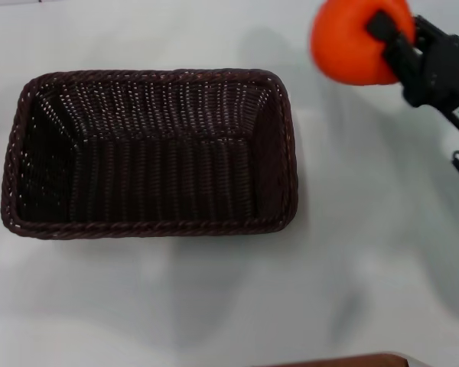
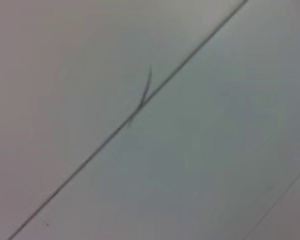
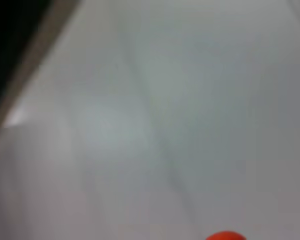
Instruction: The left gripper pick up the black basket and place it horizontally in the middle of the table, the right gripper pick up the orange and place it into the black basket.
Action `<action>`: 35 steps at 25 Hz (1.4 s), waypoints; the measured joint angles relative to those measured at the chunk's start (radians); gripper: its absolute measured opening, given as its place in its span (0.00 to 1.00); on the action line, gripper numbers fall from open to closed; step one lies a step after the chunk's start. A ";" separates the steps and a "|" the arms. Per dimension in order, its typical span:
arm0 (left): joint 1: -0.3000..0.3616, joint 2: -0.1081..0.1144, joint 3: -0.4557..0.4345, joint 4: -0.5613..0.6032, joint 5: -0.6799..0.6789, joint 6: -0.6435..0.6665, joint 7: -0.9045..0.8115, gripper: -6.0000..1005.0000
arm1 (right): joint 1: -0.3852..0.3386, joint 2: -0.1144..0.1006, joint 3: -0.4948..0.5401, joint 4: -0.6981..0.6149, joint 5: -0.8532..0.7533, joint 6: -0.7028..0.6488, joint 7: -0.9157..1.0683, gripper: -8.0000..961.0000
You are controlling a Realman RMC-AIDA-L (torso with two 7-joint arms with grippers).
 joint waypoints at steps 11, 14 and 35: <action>0.024 0.001 -0.099 0.277 -0.139 0.000 0.439 0.87 | 0.177 0.043 -0.024 0.063 -0.304 -0.157 0.086 0.29; 0.037 0.002 -0.100 0.305 -0.155 0.003 0.482 0.87 | 0.192 0.043 -0.017 0.065 -0.305 -0.177 0.106 0.35; 0.077 0.000 -0.102 0.581 -0.367 0.061 1.133 0.87 | 0.073 0.058 0.497 -0.308 0.008 -0.085 -0.197 0.93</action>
